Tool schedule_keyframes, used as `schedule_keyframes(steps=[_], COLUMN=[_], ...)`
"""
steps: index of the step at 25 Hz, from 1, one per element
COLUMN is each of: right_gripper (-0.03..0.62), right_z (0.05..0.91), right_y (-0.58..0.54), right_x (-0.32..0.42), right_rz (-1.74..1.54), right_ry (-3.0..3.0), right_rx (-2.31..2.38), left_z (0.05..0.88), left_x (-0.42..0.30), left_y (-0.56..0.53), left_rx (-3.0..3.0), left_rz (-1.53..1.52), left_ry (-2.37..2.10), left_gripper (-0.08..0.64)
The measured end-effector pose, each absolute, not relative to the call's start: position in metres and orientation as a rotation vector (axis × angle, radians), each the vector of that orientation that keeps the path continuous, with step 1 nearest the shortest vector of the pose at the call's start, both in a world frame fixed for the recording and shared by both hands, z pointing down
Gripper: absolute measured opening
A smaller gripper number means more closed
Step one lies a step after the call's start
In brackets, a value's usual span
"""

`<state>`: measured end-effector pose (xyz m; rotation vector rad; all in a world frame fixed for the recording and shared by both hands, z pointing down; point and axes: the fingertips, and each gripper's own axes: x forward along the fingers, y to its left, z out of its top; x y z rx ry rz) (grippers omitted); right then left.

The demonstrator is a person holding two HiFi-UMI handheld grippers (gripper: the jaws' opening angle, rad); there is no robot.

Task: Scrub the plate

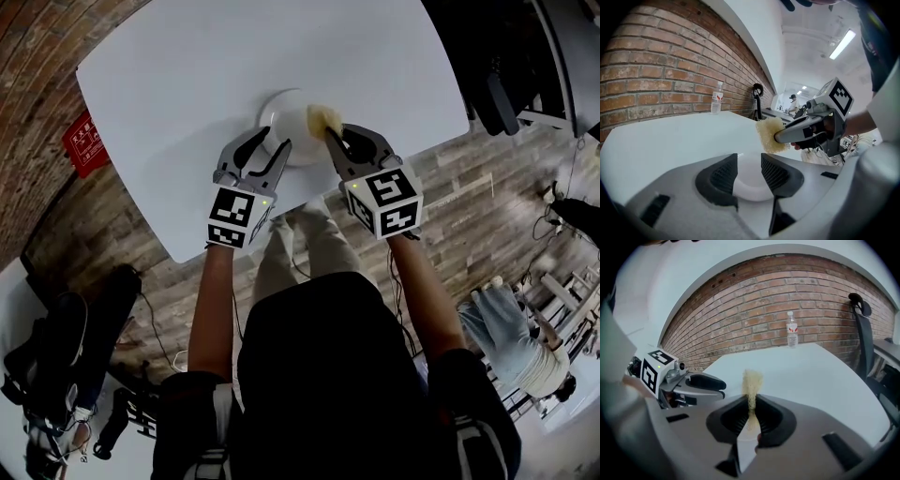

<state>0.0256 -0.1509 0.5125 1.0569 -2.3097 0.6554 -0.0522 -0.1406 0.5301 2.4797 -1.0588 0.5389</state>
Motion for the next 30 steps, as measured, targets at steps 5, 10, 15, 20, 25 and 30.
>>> schedule_keyframes(steps=[5, 10, 15, 20, 25, 30], right_gripper=[0.038, 0.038, 0.038, 0.038, 0.038, 0.038], right_z=[0.519, 0.527, 0.532, 0.535, 0.54, 0.542], right_y=[-0.151, -0.149, -0.148, -0.146, -0.144, -0.142], right_x=[0.024, 0.029, 0.033, 0.036, 0.038, 0.037], right_rz=[0.673, 0.692, 0.709, 0.729, 0.742, 0.748], right_ry=[-2.299, -2.29, -2.286, -2.282, -2.274, -2.272], right_rx=[1.057, 1.06, 1.064, 1.062, 1.062, 1.049], left_z=[0.539, 0.55, 0.557, 0.568, 0.576, 0.584], left_x=[-0.047, -0.038, -0.029, -0.026, -0.025, -0.027], left_y=[-0.142, -0.14, -0.14, -0.138, -0.136, -0.134], left_rx=[2.53, 2.572, 2.612, 2.623, 2.635, 2.61], left_rz=[0.614, 0.697, 0.774, 0.856, 0.932, 0.963], left_ry=[-1.009, -0.943, -0.889, -0.855, -0.83, -0.822], left_gripper=[0.201, 0.274, 0.33, 0.342, 0.342, 0.342])
